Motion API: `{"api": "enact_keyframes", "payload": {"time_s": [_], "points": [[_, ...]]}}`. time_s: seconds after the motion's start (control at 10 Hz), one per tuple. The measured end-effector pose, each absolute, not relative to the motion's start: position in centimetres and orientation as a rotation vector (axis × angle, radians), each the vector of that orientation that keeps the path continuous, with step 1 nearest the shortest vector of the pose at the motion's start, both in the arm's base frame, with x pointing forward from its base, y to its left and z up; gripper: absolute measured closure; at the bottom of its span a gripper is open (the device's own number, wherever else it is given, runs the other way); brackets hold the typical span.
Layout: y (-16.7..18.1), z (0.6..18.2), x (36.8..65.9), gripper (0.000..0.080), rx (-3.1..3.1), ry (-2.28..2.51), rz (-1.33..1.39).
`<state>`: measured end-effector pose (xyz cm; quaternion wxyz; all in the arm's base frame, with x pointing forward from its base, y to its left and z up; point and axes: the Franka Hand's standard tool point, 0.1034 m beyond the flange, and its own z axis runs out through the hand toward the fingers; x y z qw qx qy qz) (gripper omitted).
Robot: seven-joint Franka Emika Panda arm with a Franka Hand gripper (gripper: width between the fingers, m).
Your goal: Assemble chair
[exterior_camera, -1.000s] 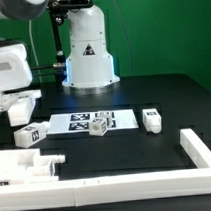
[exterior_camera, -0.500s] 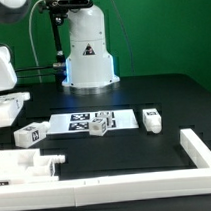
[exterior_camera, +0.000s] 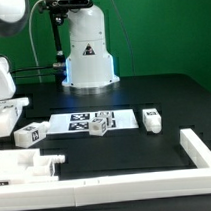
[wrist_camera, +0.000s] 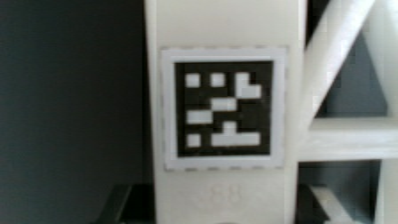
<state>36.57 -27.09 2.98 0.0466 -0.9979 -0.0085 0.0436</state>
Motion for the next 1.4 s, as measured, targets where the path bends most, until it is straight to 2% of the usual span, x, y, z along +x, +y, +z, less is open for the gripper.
{"api": "enact_keyframes", "payload": {"time_s": [0.3, 0.6, 0.9, 1.0, 1.1, 1.2, 1.4], "points": [[-26.3, 1.0, 35.3, 0.0515, -3.053, -0.032, 0.177], [-24.4, 0.6, 36.3, 0.0515, -3.055, 0.05, 0.188], [-24.2, 0.6, 36.4, 0.0515, -3.056, 0.048, 0.189], [-24.2, 0.6, 36.4, 0.0281, -3.056, 0.047, 0.189], [-24.0, 0.7, 36.5, 0.0281, -3.054, 0.051, 0.192], [-23.2, 1.8, 37.5, 0.0175, -3.034, 0.063, 0.205], [-22.0, 4.4, 40.3, 0.0154, -2.977, 0.096, 0.213]]}}
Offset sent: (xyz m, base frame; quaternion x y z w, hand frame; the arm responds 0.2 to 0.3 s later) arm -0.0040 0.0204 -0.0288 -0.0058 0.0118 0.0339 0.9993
